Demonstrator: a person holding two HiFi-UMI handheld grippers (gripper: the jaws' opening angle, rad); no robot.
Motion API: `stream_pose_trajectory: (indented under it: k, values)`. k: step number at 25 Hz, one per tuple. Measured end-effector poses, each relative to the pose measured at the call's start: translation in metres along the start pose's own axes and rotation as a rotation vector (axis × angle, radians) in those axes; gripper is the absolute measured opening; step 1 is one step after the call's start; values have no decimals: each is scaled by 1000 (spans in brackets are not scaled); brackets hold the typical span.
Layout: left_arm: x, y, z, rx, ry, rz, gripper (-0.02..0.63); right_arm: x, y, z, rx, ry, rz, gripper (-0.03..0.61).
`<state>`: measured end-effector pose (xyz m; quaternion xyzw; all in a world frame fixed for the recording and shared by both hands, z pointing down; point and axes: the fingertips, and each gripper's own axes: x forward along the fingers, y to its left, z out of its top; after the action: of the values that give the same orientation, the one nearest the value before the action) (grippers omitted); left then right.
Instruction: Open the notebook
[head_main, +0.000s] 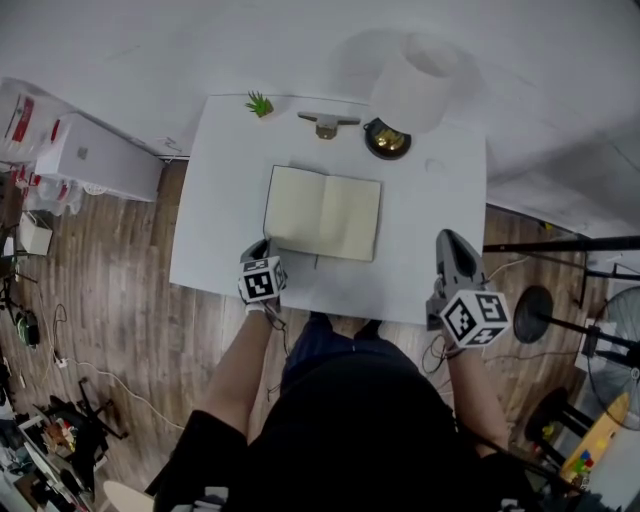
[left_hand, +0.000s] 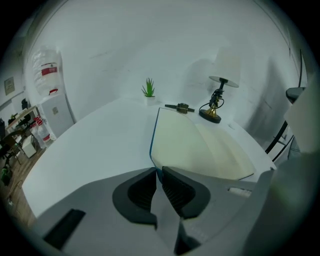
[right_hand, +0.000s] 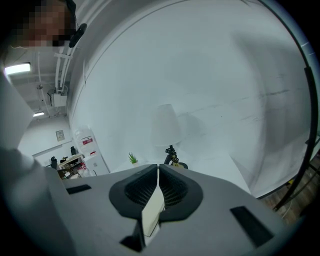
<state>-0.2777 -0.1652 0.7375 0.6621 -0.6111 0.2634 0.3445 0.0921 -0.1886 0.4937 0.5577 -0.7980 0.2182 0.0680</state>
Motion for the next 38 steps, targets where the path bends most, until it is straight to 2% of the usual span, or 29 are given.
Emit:
stream_pose_trajectory:
  k: [5, 10, 21, 27, 30, 33, 38]
  values:
    - [11, 7, -1, 110, 57, 91, 108, 5, -3, -1, 8, 5, -12, 15]
    - [11, 8, -3, 155, 57, 93, 121, 8, -3, -6, 19, 8, -8, 15]
    - [10, 12, -4, 112, 43, 98, 130, 5, -5, -1, 16, -6, -14, 17]
    - [10, 11, -7, 124, 61, 116, 132, -3, -11, 4, 18, -23, -20, 15]
    - [9, 11, -6, 101, 76, 113, 132, -8, -13, 6, 19, -30, -23, 15]
    - [5, 9, 6, 68, 46, 103, 132, -11, -13, 10, 15, -40, -18, 15]
    - [-7, 10, 3, 58, 50, 127, 132, -15, -16, 12, 18, -49, -19, 15]
